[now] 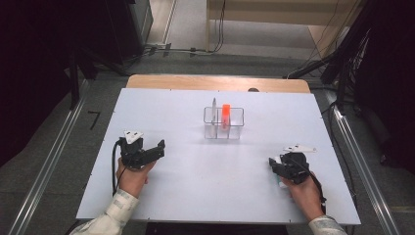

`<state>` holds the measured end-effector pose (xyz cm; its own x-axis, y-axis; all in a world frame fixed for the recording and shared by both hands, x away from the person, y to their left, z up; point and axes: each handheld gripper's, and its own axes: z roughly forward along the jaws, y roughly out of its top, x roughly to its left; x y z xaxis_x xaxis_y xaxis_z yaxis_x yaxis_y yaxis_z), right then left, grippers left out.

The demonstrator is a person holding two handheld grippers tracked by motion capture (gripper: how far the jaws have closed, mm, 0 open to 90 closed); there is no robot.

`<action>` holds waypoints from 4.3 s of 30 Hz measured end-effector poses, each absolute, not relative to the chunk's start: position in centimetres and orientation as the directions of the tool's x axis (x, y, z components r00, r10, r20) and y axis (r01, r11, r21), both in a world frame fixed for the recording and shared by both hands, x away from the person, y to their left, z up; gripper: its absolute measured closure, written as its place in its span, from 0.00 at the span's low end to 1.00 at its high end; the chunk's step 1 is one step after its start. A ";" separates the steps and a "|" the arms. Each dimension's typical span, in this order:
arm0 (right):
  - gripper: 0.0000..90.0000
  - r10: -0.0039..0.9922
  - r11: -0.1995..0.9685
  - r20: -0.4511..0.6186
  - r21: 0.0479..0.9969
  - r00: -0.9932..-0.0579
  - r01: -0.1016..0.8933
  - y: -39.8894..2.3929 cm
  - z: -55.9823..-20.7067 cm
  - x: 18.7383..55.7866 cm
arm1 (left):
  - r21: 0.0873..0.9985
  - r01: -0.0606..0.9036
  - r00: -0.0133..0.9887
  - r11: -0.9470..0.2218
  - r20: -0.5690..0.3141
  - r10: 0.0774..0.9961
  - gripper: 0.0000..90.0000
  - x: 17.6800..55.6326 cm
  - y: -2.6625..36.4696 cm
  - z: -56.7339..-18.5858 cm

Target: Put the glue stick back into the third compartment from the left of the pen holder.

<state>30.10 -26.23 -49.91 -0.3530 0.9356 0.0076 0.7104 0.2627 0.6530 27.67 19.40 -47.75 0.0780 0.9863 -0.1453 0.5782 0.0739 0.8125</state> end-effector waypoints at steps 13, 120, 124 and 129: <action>0.62 0.940 0.252 0.002 0.667 -0.340 0.701 -26.2 -50.1 29.9 | 0.811 0.582 0.081 0.067 -0.139 0.987 0.16 27.7 19.3 -47.8; 0.71 0.885 0.239 0.065 0.786 -0.460 0.570 -19.2 -43.1 34.1 | 0.812 0.580 0.084 0.067 -0.141 0.987 0.16 27.7 19.5 -47.7; 0.71 0.885 0.240 0.058 0.794 -0.462 0.559 -18.5 -42.4 34.7 | 0.811 0.581 0.083 0.067 -0.141 0.987 0.16 27.8 19.6 -47.8; 0.71 0.885 0.237 0.059 0.796 -0.461 0.557 -17.7 -41.8 35.7 | 0.812 0.581 0.084 0.065 -0.139 0.987 0.16 27.8 19.6 -47.8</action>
<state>35.65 -17.66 -41.79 -0.4609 0.8855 0.0587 0.5568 0.2370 0.7961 27.79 19.58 -47.76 0.0838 0.9867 -0.1391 0.5806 0.0651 0.8116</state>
